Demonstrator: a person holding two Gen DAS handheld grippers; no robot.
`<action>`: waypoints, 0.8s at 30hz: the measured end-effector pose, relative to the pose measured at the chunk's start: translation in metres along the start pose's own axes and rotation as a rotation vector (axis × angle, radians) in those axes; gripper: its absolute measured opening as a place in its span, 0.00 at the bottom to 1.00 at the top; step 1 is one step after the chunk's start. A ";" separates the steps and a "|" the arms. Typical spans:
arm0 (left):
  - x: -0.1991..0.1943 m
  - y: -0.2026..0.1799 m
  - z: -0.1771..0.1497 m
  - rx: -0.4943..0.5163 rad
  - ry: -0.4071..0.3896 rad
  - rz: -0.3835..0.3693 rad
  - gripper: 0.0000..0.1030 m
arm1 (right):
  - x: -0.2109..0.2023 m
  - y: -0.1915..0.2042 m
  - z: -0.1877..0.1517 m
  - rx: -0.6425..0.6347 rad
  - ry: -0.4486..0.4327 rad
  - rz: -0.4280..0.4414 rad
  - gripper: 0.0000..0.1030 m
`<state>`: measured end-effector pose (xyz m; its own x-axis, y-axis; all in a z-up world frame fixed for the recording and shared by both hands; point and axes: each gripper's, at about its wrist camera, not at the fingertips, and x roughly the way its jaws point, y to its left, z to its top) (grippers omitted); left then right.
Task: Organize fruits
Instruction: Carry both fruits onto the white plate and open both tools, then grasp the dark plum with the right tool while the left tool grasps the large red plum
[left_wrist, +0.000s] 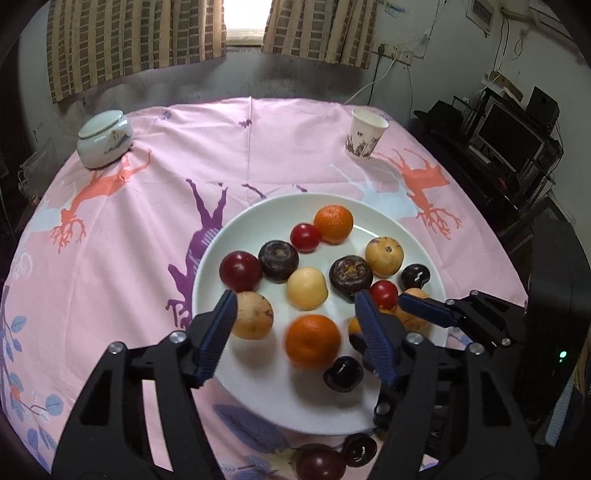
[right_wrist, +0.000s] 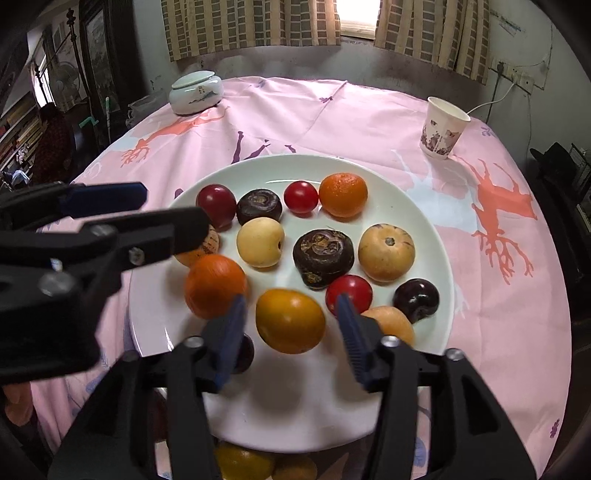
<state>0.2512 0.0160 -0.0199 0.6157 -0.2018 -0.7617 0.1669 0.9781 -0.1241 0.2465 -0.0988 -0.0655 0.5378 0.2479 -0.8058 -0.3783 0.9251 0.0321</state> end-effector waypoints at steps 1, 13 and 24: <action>-0.008 0.000 0.001 0.006 -0.018 0.005 0.70 | -0.007 0.000 -0.001 -0.007 -0.025 -0.011 0.64; -0.108 -0.001 -0.072 0.008 -0.152 0.003 0.85 | -0.119 -0.021 -0.070 0.063 -0.112 -0.061 0.66; -0.119 -0.007 -0.182 -0.029 -0.070 0.017 0.89 | -0.149 0.015 -0.162 0.170 -0.087 -0.003 0.66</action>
<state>0.0369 0.0426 -0.0440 0.6706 -0.1868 -0.7179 0.1337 0.9824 -0.1307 0.0383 -0.1684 -0.0410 0.6045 0.2624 -0.7521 -0.2483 0.9592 0.1351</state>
